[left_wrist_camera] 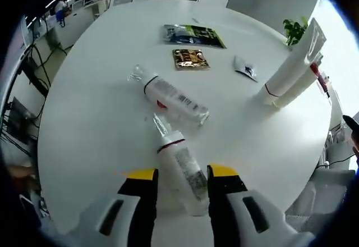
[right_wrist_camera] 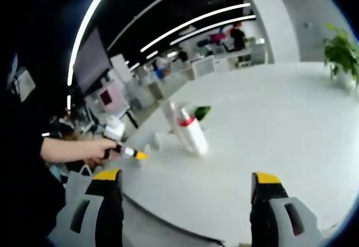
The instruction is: Arrange the skincare products in the storage area until every visible bottle or jar stands upright without overlapping.
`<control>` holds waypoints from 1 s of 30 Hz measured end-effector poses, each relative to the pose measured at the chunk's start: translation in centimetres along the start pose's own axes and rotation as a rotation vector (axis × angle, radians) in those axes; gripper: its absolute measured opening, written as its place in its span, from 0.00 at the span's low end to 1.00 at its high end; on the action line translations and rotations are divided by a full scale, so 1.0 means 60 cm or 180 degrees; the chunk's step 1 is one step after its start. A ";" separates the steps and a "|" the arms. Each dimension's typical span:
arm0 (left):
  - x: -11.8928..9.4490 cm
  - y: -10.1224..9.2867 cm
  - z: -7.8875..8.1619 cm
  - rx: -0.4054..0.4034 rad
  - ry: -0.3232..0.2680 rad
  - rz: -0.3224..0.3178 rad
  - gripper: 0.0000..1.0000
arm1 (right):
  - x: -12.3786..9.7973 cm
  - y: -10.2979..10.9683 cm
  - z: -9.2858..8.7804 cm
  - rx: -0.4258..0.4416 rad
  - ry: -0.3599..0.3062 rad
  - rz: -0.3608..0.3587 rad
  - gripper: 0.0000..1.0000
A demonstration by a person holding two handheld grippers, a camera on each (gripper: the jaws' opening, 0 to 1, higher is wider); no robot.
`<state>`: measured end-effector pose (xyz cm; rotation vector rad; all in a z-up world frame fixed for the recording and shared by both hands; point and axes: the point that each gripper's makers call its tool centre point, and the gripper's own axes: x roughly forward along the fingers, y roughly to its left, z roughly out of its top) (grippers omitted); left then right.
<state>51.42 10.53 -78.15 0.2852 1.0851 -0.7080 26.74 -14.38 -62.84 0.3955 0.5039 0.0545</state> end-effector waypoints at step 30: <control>-0.070 -0.053 0.024 -0.0130 -0.0557 -0.0546 0.23 | 0.020 0.056 0.003 -0.0068 0.0006 0.0241 0.93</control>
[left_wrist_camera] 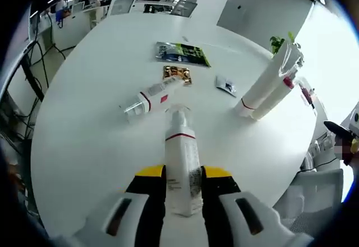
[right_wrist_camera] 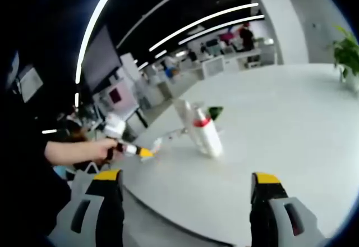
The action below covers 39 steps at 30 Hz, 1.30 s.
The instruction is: Arrange the skincare products in the storage area until every visible bottle or jar stands upright without overlapping.
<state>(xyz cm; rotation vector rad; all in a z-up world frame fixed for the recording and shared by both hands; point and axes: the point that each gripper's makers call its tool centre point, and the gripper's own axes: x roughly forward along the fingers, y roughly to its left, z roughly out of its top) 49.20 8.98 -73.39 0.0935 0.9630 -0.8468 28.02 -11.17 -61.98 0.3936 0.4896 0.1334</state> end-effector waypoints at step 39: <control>-0.279 -0.381 0.125 0.1080 -0.1072 -0.2717 0.23 | -0.007 0.199 0.139 -0.0415 -0.0625 0.1602 0.78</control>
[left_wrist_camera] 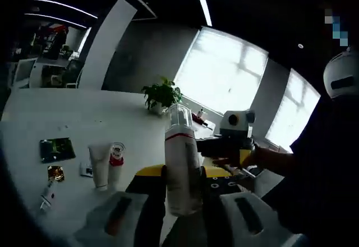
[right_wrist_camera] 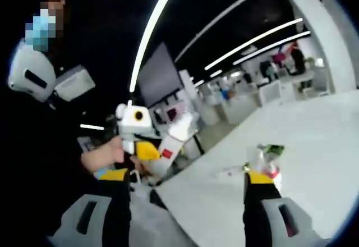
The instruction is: Arrange the skincare products in the storage area until every visible bottle or jar stands upright without overlapping.
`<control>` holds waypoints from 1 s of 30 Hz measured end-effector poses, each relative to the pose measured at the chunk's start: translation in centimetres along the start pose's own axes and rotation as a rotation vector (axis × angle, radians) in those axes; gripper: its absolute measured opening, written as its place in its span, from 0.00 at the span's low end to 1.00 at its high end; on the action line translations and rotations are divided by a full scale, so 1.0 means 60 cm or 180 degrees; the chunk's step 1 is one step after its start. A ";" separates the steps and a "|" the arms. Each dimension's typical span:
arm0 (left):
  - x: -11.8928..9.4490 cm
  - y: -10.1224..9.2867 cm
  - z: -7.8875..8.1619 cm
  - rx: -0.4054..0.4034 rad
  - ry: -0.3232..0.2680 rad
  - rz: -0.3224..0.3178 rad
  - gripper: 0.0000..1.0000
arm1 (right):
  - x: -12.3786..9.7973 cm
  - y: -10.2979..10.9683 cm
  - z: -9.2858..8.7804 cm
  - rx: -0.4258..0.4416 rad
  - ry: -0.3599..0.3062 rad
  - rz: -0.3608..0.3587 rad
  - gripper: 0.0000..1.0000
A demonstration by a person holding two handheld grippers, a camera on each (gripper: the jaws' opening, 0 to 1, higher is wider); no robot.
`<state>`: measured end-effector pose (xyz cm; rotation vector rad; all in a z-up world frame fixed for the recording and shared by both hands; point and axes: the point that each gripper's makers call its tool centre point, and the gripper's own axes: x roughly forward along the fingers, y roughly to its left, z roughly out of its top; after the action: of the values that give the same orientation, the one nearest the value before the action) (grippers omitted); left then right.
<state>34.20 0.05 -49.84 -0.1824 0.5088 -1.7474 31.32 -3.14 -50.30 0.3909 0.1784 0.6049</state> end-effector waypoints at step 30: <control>-0.027 -0.145 0.056 -0.0626 -0.0566 -0.1634 0.23 | 0.020 0.160 0.112 -0.0136 -0.0697 0.1769 0.16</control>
<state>28.16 2.18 -42.85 -0.6486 0.5329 -2.1496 29.16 2.72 -40.30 0.4649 -0.1610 1.1034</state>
